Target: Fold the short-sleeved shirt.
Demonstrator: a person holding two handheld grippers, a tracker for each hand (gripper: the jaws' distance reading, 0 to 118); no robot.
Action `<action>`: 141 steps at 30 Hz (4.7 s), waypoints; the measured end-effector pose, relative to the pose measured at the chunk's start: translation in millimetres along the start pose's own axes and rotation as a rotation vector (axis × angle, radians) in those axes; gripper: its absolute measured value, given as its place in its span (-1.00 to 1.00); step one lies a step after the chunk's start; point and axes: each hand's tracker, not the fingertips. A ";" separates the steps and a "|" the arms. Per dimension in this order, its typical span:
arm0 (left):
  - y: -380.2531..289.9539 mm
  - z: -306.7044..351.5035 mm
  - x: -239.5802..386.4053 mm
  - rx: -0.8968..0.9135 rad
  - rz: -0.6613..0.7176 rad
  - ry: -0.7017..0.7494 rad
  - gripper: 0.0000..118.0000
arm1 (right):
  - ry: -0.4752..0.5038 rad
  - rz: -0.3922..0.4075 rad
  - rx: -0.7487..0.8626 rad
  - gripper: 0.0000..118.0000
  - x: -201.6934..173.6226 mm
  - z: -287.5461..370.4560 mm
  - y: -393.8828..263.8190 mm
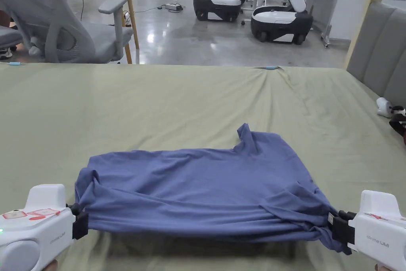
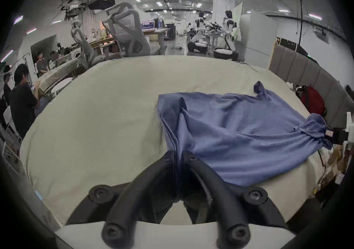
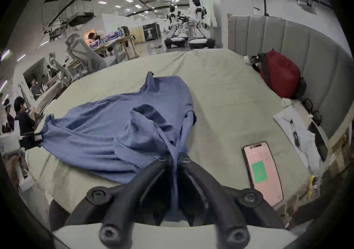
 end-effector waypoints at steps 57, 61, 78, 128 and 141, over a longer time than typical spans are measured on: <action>118.2 -213.9 7.7 -0.126 -0.183 -0.018 -0.95 | -0.126 0.092 -0.223 -0.61 5.8 -301.1 158.7; 119.5 -215.3 8.9 -0.134 -0.170 -0.017 -0.95 | -0.043 0.050 -0.198 -0.90 -4.3 -288.0 146.3; 69.4 -33.8 -22.1 0.012 -0.112 -0.047 -0.95 | -0.007 0.258 0.092 -0.91 -16.9 -14.9 83.5; -80.2 -87.7 -96.6 -0.061 1.009 -0.748 -0.61 | 0.093 0.270 0.309 -1.00 -218.1 -37.3 -49.1; -17.7 -23.3 -110.1 0.173 0.369 -0.186 -0.80 | 0.066 0.277 0.287 -1.00 -212.0 -28.4 -51.8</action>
